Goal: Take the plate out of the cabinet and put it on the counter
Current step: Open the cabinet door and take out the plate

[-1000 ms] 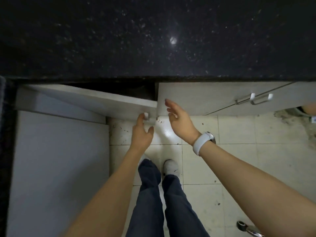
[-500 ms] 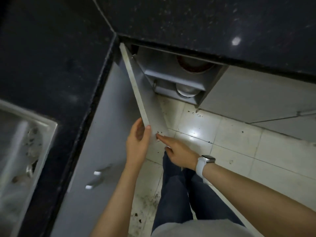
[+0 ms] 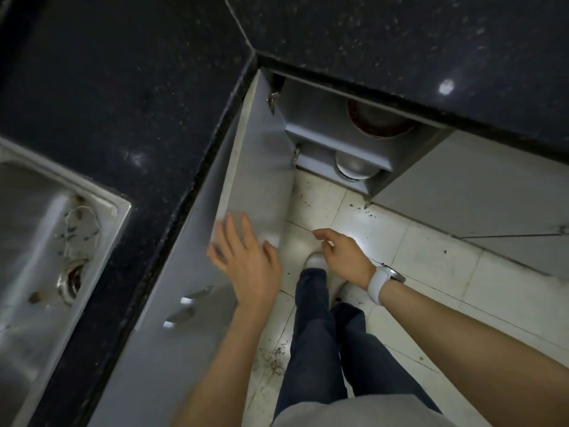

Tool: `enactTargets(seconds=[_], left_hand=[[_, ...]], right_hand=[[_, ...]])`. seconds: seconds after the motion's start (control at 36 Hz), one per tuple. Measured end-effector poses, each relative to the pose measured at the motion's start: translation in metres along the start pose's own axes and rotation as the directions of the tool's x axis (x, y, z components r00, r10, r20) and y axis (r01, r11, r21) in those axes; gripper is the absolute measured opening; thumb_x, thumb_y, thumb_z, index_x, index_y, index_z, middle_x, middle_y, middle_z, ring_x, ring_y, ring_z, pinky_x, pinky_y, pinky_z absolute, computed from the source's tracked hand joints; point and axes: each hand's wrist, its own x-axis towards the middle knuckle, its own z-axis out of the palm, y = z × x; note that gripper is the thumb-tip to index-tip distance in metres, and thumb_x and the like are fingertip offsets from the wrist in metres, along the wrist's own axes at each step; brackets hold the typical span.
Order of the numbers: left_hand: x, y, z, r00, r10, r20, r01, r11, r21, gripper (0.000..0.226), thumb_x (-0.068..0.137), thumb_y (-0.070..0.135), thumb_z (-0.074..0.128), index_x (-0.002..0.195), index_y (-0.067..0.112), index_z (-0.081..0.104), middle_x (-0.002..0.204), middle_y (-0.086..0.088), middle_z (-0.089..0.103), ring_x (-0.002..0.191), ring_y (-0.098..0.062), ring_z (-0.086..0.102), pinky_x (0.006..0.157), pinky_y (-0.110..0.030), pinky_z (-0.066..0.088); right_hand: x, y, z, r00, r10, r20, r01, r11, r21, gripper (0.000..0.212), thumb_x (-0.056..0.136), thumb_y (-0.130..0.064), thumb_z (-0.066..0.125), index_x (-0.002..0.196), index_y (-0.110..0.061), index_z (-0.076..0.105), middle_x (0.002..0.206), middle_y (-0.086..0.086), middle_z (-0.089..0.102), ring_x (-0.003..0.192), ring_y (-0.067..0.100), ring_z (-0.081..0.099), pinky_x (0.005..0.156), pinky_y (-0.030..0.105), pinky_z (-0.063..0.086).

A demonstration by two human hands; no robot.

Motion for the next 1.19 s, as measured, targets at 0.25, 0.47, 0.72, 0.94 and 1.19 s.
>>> enactTargets(seconds=[0.25, 0.47, 0.72, 0.94, 1.19], left_hand=[[0.040, 0.051, 0.091, 0.930, 0.272, 0.249, -0.215, 0.948, -0.233, 0.060, 0.082, 0.028, 0.023, 0.139, 0.009, 0.028, 0.147, -0.020, 0.034, 0.136, -0.035, 0.031, 0.109, -0.050, 0.030], [0.144, 0.104, 0.204, 0.803, 0.458, 0.382, -0.445, 0.886, -0.126, 0.066, 0.090, 0.021, 0.044, 0.146, 0.016, 0.008, 0.157, -0.013, 0.009, 0.145, -0.031, 0.007, 0.117, -0.050, 0.019], [0.221, 0.113, 0.270, 0.732, 0.553, 0.398, -0.586, 0.809, -0.046, 0.070, 0.091, 0.018, 0.044, 0.145, 0.025, 0.000, 0.158, -0.004, -0.012, 0.144, -0.029, -0.016, 0.117, -0.057, 0.010], [0.230, 0.103, 0.274, 0.709, 0.581, 0.399, -0.617, 0.786, -0.046, 0.069, 0.091, 0.021, 0.042, 0.145, 0.028, 0.000, 0.159, -0.001, -0.010, 0.145, -0.026, -0.015, 0.114, -0.058, 0.016], [0.199, 0.096, 0.255, 0.778, 0.340, 0.528, -0.348, 0.933, -0.089, 0.066, 0.093, 0.022, 0.040, 0.146, 0.023, 0.000, 0.159, -0.005, -0.005, 0.146, -0.025, -0.007, 0.117, -0.051, 0.019]], right_hand=[[0.065, 0.050, -0.040, 0.926, 0.229, -0.302, -0.133, 0.942, 0.308, 0.033, 0.089, -0.001, 0.034, 0.115, -0.001, 0.054, 0.103, 0.013, 0.062, 0.094, 0.021, 0.055, 0.091, 0.032, 0.045], [0.174, 0.092, -0.082, 0.827, 0.384, -0.411, -0.068, 0.793, 0.605, 0.018, 0.090, -0.002, 0.037, 0.104, -0.007, 0.049, 0.082, 0.001, 0.057, 0.070, 0.015, 0.056, 0.068, 0.039, 0.049], [0.255, 0.106, -0.121, 0.814, 0.492, -0.307, 0.167, 0.308, 0.937, 0.030, 0.090, 0.006, 0.031, 0.112, -0.002, 0.050, 0.134, 0.024, 0.050, 0.119, 0.034, 0.053, 0.076, 0.031, 0.057], [0.285, 0.109, -0.136, 0.818, 0.527, -0.232, 0.223, 0.081, 0.971, 0.035, 0.092, -0.009, 0.041, 0.126, -0.003, 0.048, 0.104, 0.014, 0.064, 0.079, 0.023, 0.065, 0.056, 0.030, 0.060], [0.284, 0.102, -0.134, 0.830, 0.537, -0.153, 0.158, 0.037, 0.987, 0.016, 0.091, -0.003, 0.042, 0.090, 0.002, 0.057, 0.091, 0.016, 0.067, 0.093, 0.028, 0.067, 0.064, 0.027, 0.060]])
